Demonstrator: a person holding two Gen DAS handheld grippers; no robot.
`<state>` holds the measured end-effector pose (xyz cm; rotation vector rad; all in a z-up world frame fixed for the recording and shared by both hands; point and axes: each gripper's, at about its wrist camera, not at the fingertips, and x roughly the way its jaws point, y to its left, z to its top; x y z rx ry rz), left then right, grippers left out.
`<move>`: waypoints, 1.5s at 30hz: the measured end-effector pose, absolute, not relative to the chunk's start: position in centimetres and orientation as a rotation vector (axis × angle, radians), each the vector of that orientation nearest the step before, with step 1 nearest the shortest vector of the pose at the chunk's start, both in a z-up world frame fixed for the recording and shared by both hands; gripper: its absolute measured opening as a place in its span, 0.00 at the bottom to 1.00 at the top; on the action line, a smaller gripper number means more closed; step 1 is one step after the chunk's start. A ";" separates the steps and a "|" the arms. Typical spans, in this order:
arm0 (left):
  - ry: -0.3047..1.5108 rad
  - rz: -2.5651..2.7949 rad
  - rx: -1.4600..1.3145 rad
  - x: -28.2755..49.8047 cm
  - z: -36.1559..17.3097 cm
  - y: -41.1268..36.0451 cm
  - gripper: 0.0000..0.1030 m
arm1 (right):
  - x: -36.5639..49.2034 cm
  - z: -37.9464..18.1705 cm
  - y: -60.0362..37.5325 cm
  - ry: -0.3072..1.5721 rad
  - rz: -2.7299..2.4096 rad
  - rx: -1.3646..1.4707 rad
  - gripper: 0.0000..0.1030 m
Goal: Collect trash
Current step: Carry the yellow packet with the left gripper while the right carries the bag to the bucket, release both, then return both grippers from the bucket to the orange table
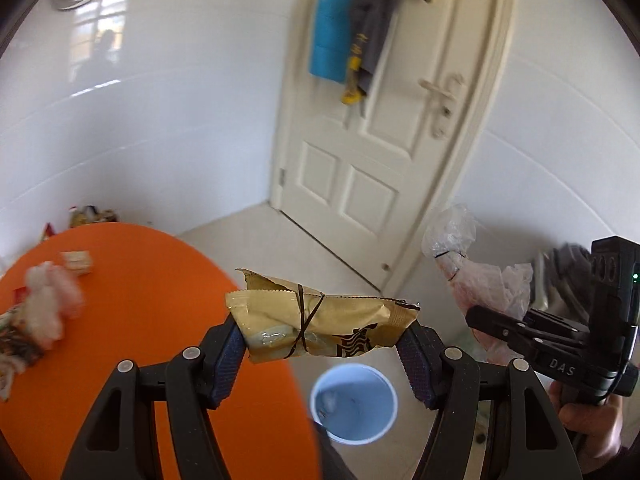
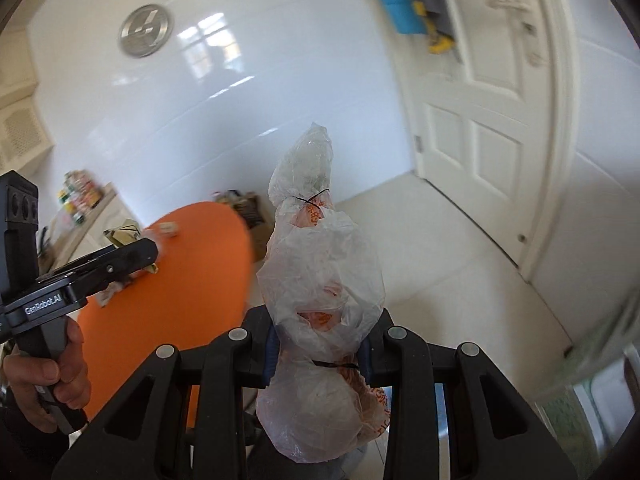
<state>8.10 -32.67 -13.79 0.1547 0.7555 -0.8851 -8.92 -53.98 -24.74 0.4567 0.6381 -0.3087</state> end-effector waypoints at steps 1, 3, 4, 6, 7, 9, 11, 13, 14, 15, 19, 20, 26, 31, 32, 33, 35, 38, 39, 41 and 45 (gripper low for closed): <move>0.772 -0.908 0.172 7.8 -14.4 -34.1 0.62 | -10.0 -25.6 -55.0 0.643 -0.338 0.482 0.30; 0.808 -0.944 0.208 7.3 -15.8 -36.6 0.62 | -11.6 -27.0 -56.7 0.665 -0.387 0.511 0.30; 0.827 -0.955 0.229 7.1 -16.5 -37.6 0.63 | -12.1 -28.1 -57.5 0.680 -0.408 0.529 0.30; 0.887 -0.984 0.261 7.2 -18.5 -39.9 0.63 | -12.8 -30.1 -58.9 0.711 -0.432 0.568 0.30; 0.930 -0.994 0.278 7.4 -19.8 -41.1 0.63 | -12.8 -31.4 -59.4 0.737 -0.449 0.584 0.30; 1.007 -0.998 0.316 9.0 -22.7 -43.3 0.63 | -13.0 -34.5 -60.6 0.790 -0.472 0.623 0.30; 1.084 -0.985 0.355 9.9 -25.6 -45.5 0.63 | -13.0 -37.5 -61.7 0.836 -0.487 0.678 0.30; 1.149 -0.971 0.376 10.5 -27.9 -47.2 0.63 | -13.0 -40.4 -62.6 0.871 -0.497 0.728 0.30; 1.178 -0.966 0.388 10.7 -29.0 -48.1 0.63 | -13.0 -41.4 -62.9 0.885 -0.503 0.744 0.30; 1.200 -0.964 0.394 11.7 -29.9 -49.3 0.63 | -13.0 -42.4 -63.3 0.900 -0.509 0.761 0.30; 1.263 -0.945 0.437 13.7 -32.8 -52.9 0.65 | -12.7 -45.7 -65.1 0.933 -0.517 0.833 0.32; 1.279 -0.946 0.443 14.0 -33.5 -53.7 0.65 | -12.5 -46.2 -65.3 0.933 -0.517 0.848 0.33; 1.321 -0.904 0.513 18.2 -36.0 -59.2 0.89 | -11.6 -49.0 -66.9 0.958 -0.528 0.920 0.62; 1.300 -0.850 0.545 18.4 -35.8 -59.3 0.91 | -12.4 -49.3 -66.6 0.931 -0.569 0.935 0.98; 1.291 -0.843 0.547 17.6 -35.5 -58.8 0.91 | -12.5 -49.1 -66.5 0.935 -0.586 0.930 1.00; 1.278 -0.836 0.550 17.2 -35.7 -59.0 0.91 | -12.7 -48.7 -66.4 0.937 -0.604 0.923 1.00; 1.244 -0.831 0.554 16.1 -35.1 -58.1 0.91 | -13.1 -48.3 -66.2 0.928 -0.623 0.927 1.00; 1.204 -0.829 0.547 15.0 -33.7 -56.8 0.91 | -13.6 -47.0 -65.8 0.902 -0.655 0.927 1.00; 1.192 -0.827 0.541 14.6 -33.2 -56.3 0.91 | -13.7 -46.5 -65.7 0.890 -0.657 0.927 1.00; 1.164 -0.829 0.523 14.2 -32.0 -55.1 0.91 | -13.8 -45.2 -65.3 0.864 -0.658 0.921 1.00; 1.085 -0.839 0.473 13.1 -29.0 -52.5 0.91 | -13.7 -41.3 -64.4 0.804 -0.663 0.884 1.00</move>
